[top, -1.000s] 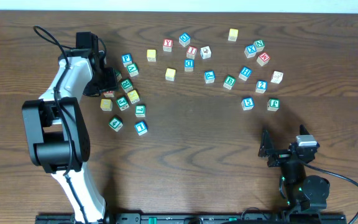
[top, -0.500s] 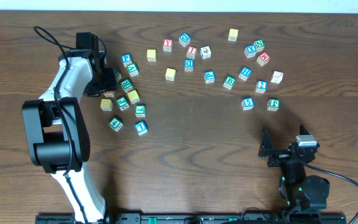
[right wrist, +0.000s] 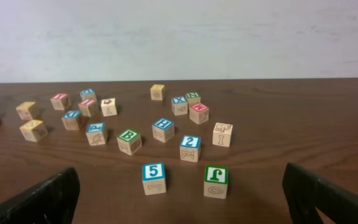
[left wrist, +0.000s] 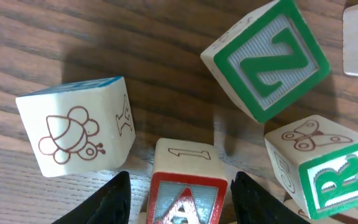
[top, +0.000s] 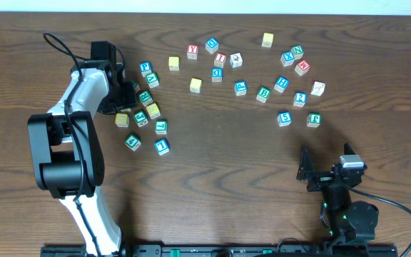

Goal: Spell out AI2
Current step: 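Lower the left gripper and close it on the red 'A' block, then lift the 'A' block and carry it right toward the table center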

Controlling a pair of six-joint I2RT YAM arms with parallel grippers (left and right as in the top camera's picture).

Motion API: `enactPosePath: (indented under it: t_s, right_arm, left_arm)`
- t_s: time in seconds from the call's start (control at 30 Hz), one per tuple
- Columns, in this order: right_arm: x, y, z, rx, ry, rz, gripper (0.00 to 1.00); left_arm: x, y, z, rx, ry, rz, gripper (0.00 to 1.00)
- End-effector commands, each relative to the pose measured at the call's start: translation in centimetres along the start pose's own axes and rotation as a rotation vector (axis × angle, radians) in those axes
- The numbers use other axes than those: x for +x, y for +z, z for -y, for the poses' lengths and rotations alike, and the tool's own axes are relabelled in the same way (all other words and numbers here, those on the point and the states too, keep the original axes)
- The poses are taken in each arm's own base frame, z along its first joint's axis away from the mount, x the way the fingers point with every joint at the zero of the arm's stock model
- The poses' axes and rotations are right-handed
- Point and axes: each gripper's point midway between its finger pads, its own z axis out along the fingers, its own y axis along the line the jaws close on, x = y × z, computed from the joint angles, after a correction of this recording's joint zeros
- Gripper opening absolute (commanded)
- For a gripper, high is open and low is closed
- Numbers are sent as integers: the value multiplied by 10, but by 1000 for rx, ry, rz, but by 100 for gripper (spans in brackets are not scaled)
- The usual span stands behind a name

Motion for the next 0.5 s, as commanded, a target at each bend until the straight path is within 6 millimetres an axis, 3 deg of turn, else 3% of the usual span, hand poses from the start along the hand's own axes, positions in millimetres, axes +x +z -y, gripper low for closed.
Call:
enactPosePath:
  t_s: [0.0, 0.23, 0.47]
  right_arm:
    - [0, 0, 1, 6, -11, 3, 99]
    - [0, 0, 1, 6, -11, 3, 99]
    - [0, 0, 1, 6, -11, 3, 99]
  left_arm:
    - [8, 12, -5, -24, -4, -23, 52]
    - [10, 18, -5, -23, -4, -14, 50]
    - [6, 18, -5, -20, -4, 4, 39]
